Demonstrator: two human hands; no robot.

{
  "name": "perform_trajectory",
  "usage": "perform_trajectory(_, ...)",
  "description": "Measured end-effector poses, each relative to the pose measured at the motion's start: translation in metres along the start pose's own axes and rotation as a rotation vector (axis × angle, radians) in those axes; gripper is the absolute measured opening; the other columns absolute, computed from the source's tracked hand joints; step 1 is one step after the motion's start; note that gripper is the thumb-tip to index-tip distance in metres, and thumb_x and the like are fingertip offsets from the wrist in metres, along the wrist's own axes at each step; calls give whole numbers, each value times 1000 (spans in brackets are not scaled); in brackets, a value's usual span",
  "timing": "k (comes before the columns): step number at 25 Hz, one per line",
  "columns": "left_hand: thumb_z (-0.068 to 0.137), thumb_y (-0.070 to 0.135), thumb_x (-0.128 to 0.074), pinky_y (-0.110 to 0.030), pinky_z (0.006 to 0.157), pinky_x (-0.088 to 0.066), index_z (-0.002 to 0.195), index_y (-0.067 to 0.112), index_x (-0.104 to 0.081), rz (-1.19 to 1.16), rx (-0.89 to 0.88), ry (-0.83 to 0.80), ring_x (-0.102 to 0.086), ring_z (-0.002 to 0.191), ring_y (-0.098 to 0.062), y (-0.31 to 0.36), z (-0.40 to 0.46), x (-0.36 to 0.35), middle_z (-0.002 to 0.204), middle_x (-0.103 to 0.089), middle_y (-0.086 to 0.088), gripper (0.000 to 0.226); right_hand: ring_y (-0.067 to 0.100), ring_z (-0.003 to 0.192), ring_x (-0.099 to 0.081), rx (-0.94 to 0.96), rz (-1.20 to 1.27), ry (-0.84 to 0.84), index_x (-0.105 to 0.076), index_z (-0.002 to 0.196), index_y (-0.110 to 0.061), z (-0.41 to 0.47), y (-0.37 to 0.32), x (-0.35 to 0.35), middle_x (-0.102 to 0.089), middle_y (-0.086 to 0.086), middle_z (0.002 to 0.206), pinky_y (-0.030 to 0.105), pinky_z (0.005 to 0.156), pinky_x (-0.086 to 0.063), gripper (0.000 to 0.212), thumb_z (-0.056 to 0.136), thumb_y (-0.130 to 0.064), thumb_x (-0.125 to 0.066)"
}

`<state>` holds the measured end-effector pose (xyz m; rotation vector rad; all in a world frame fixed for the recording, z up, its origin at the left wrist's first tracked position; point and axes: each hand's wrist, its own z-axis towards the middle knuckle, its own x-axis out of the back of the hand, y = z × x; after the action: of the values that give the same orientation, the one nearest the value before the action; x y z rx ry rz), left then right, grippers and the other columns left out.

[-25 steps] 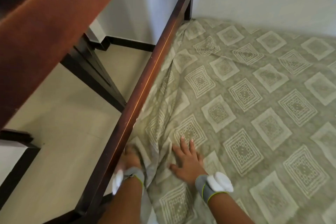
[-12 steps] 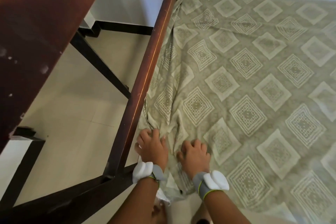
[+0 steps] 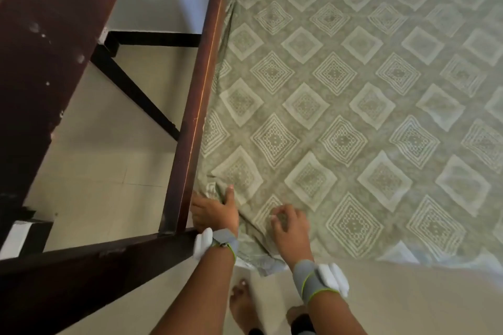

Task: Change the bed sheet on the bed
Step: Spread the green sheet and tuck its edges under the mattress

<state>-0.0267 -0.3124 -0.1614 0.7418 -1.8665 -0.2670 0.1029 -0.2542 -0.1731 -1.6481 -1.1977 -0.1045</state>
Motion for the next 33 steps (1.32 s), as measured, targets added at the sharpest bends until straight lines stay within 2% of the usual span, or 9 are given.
perform_trajectory(5, 70, 42, -80, -50, 103, -36, 145, -6, -14, 95, -89, -185, -35, 128, -42, -33, 4, -4, 141, -30, -26, 110, 40, 123, -37, -756, 376, 458, -39, 131, -15, -30, 25, -11, -37, 19, 135, 46, 102, -33, 70, 73, -21, -77)
perform_trajectory(7, 70, 45, -80, -50, 105, -35, 148, -2, -6, 49, -62, -203, -30, 133, -41, -35, 4, -3, 147, -24, -25, 117, 38, 113, -50, -925, 829, 426, -24, 136, -28, -31, 35, -17, -45, 14, 131, 57, 99, -42, 86, 72, -32, -80)
perform_trajectory(9, 72, 43, -79, -47, 112, -29, 149, -1, -1, 14, -73, -227, -23, 140, -38, -39, -5, 4, 152, -19, -23, 118, 29, 98, -62, -1014, 1218, 177, -27, 138, -25, -34, 38, -23, -58, 9, 118, 58, 88, -49, 78, 78, -41, -75)
perform_trajectory(12, 74, 36, -79, -46, 110, -27, 146, -5, -13, 117, -96, -221, -28, 136, -40, -54, -19, 11, 148, -27, -25, 106, 13, 88, -63, -937, 1071, -133, -56, 118, -17, -39, 30, -25, -67, 2, 106, 41, 79, -49, 49, 84, -51, -64)
perform_trajectory(17, 86, 10, -59, -44, 91, -44, 126, 2, -43, -129, 26, -167, -52, 112, -38, -61, -32, 16, 125, -53, -20, 44, 22, 83, -61, -828, 954, -31, -57, 89, -8, -39, 28, -17, -62, 9, 81, 33, 76, -48, 13, 92, -20, -58)
perform_trajectory(22, 81, 34, -68, -40, 94, -50, 118, 16, -65, -736, 318, -667, -65, 107, -26, -53, -65, 37, 117, -68, -9, 42, 19, 65, -54, -697, 1119, 50, -49, 68, -13, -63, 13, 16, -51, -2, 51, 27, 65, -45, 23, 91, -13, -54)
perform_trajectory(25, 71, 27, -74, -44, 97, -49, 116, 8, -66, -677, 376, -897, -65, 106, -33, -37, -77, 57, 112, -69, -15, 50, 13, 83, -67, -470, 999, -152, -67, 88, -13, -80, -1, 32, -72, -4, 80, 24, 76, -50, 25, 94, -34, -55)
perform_trajectory(29, 70, 21, -61, -35, 73, -54, 73, 5, -72, -644, 443, -895, -66, 68, -28, -35, -71, 82, 75, -67, -15, 19, 6, 110, -54, 118, 261, -410, -58, 109, -33, -98, 19, 26, -58, -12, 110, 28, 93, -45, 61, 66, -76, -60)
perform_trajectory(33, 73, 18, -60, -34, 74, -49, 91, 7, -70, -580, 296, -644, -64, 78, -28, -70, -51, 102, 88, -70, -14, 24, 19, 105, -56, 239, -86, -446, -62, 106, -30, -104, 36, 5, -62, -9, 99, 42, 91, -44, 46, 71, -54, -44)
